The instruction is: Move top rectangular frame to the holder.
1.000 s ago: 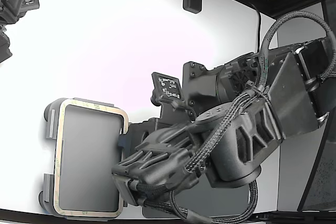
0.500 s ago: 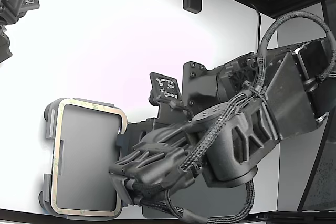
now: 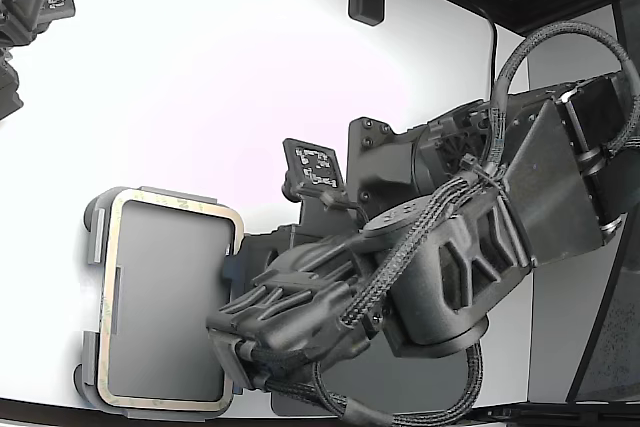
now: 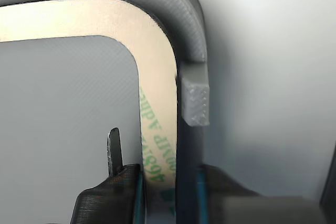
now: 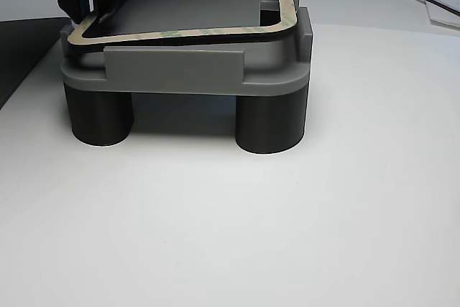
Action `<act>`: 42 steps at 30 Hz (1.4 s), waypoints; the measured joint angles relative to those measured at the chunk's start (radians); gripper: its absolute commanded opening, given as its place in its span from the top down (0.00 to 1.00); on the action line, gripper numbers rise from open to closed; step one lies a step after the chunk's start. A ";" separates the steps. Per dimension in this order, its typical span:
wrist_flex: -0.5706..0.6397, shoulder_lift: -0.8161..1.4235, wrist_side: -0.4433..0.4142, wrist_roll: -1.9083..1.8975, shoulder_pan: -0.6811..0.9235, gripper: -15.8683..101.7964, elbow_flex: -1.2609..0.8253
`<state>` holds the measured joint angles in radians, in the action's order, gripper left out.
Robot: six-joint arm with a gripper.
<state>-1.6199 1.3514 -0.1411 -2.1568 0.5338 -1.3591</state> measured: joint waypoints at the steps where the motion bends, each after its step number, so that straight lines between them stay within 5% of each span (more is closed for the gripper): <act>1: -0.002 0.000 -0.009 0.003 0.000 0.02 0.000; 7: -0.025 0.002 -0.094 0.086 0.003 0.02 0.058; 13: -0.017 0.143 -0.347 0.394 0.014 0.02 0.018; 19: 0.189 0.417 -0.532 0.876 -0.069 0.02 -0.201; 23: 0.385 0.652 -0.477 1.206 -0.144 0.02 -0.419; 29: 0.617 1.039 -0.245 1.646 -0.310 0.02 -0.799; 36: 0.658 1.410 -0.040 1.994 -0.483 0.02 -1.131; 42: 0.638 1.578 -0.023 2.022 -0.489 0.02 -1.296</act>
<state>-0.9817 2.9299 -0.1641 -0.1350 0.0445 -2.6553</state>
